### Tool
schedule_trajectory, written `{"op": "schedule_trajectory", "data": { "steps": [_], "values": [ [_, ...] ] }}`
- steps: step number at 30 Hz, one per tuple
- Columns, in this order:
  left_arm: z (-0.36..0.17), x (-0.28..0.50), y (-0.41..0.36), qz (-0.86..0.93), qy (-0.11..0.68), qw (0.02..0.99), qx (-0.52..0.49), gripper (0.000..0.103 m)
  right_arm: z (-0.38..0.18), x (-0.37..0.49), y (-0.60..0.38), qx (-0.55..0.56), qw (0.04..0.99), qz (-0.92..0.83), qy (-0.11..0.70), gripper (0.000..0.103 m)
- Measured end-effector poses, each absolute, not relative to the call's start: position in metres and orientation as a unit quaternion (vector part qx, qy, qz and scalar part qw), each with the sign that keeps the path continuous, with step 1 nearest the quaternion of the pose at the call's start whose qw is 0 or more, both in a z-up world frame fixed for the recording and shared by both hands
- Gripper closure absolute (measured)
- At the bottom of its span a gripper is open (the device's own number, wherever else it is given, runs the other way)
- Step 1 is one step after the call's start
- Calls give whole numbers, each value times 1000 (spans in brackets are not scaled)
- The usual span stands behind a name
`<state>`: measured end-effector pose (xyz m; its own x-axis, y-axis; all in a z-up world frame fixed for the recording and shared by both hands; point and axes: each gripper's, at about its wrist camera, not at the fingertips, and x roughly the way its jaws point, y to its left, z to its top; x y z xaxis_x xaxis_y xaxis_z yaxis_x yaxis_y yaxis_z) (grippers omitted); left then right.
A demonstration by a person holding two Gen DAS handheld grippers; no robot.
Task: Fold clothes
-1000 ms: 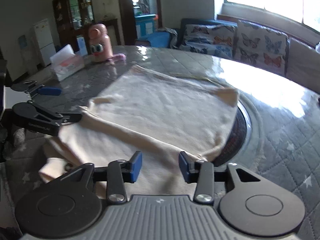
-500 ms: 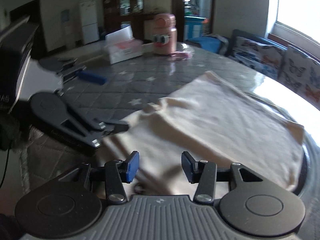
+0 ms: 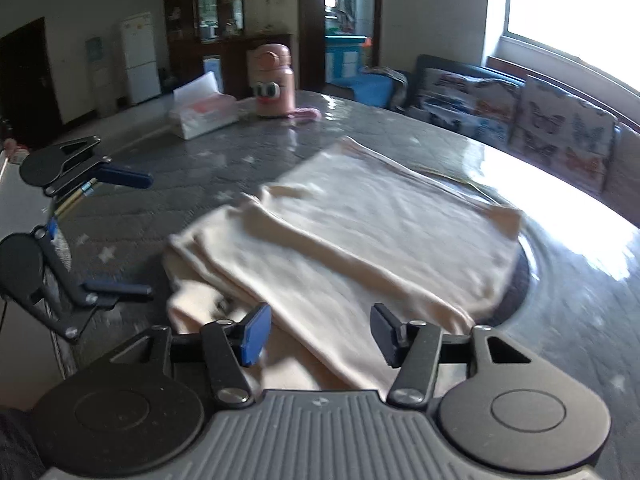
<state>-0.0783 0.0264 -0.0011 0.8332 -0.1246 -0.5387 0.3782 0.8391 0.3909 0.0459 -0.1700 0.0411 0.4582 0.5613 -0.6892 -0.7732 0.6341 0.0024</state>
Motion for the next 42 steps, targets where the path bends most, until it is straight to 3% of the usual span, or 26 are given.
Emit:
{"op": "schedule_trajectory", "data": {
  "steps": [4,10,12,14,20,24,27,31,32,36,42],
  "values": [
    [-10,-75,12,-159,250,919,261,21,37,38,-187,-172,840,386,341,43],
    [-13,-69,6,-181,245,918,254,65,33,25,-195,-193,833,389,343,38],
    [-11,-65,7,-180,246,920,246,88,32,22,-195,-198,830,394,343,37],
    [-7,-60,9,-175,247,924,234,93,31,20,-194,-204,826,399,342,37],
    [9,-36,20,-159,250,936,188,95,25,19,-181,-222,822,411,326,33],
    [13,-19,25,-153,259,939,166,95,20,26,-169,-222,828,410,312,37],
    [12,-12,30,-148,266,939,159,96,16,35,-160,-210,830,412,312,50],
    [11,-18,40,-141,272,939,156,92,12,50,-155,-186,825,416,336,78],
    [11,-22,42,-139,272,939,158,92,13,53,-155,-177,824,417,341,81],
    [5,-42,46,-133,272,936,179,66,20,64,-159,-136,826,415,357,86],
    [-12,-61,39,-128,267,922,247,57,30,68,-160,-121,833,411,351,89]
  ]
}}
